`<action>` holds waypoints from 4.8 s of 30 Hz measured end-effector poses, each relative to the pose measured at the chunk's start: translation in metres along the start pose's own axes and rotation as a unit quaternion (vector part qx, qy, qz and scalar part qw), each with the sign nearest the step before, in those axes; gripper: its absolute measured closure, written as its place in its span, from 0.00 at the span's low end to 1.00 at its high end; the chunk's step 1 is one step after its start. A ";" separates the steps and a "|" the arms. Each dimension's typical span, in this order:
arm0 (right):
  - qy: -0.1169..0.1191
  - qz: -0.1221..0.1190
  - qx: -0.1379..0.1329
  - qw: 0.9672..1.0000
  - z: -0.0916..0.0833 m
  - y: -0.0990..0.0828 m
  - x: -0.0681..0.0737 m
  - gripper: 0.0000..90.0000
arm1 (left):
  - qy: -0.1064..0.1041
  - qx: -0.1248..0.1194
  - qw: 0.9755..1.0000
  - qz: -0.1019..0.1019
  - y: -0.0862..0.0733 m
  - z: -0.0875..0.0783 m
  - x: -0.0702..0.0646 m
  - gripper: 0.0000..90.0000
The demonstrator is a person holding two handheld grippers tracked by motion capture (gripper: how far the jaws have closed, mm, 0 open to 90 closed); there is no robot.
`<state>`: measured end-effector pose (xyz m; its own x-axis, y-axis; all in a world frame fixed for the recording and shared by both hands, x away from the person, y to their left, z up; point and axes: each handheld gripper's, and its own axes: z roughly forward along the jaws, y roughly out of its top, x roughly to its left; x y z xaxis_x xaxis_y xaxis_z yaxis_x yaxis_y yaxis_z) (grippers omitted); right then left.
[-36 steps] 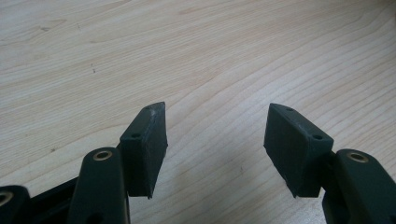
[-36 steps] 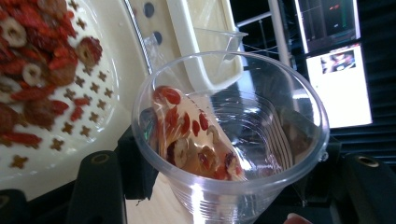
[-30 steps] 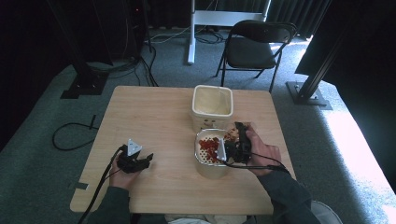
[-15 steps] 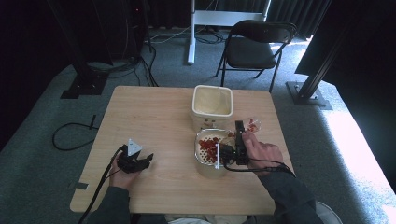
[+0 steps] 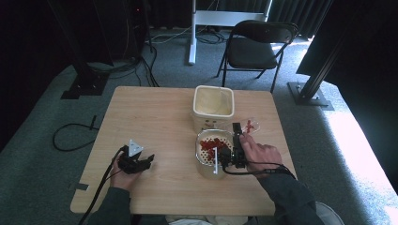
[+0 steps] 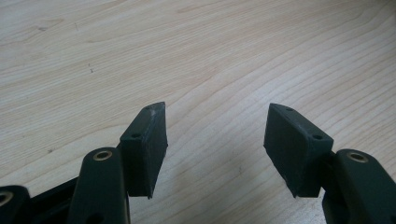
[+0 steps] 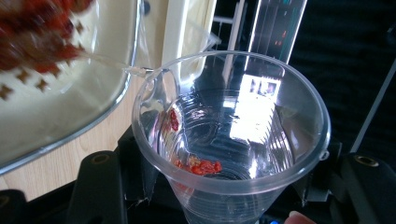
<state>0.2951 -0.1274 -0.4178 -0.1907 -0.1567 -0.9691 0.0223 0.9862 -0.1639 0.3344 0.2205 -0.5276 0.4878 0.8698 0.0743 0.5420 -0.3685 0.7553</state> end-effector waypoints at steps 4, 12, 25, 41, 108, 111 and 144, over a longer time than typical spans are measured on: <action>-0.006 0.002 0.017 1.000 0.005 -0.004 -0.002 0.40 | 0.000 -0.001 1.000 -0.001 0.000 0.000 0.000 0.45; -0.002 0.010 0.006 1.000 0.003 -0.004 0.001 0.40 | 0.002 0.000 1.000 0.002 0.000 0.000 0.000 0.45; 0.000 0.023 -0.013 1.000 -0.003 -0.002 0.002 0.40 | 0.003 -0.002 1.000 0.002 0.000 -0.001 -0.001 0.45; 0.005 0.019 -0.024 1.000 -0.005 -0.001 0.006 0.40 | 0.003 0.002 1.000 0.005 0.000 0.001 -0.002 0.45; 0.007 0.031 -0.039 0.999 -0.005 -0.001 0.009 0.39 | 0.003 0.010 1.000 0.017 0.001 0.005 -0.006 0.45; 0.008 0.044 -0.039 0.998 -0.004 -0.004 0.006 0.39 | 0.004 0.010 1.000 0.015 0.000 0.005 -0.005 0.45; 0.116 0.319 -0.117 0.933 0.011 -0.046 -0.014 0.39 | 0.005 0.012 1.000 0.018 0.000 0.005 -0.007 0.45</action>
<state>0.3077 -0.1713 -0.3987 -0.4200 0.4553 -0.7851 -0.0062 0.8636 0.5042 0.3350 0.2129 -0.5315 0.5005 0.8591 0.1073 0.5404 -0.4069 0.7365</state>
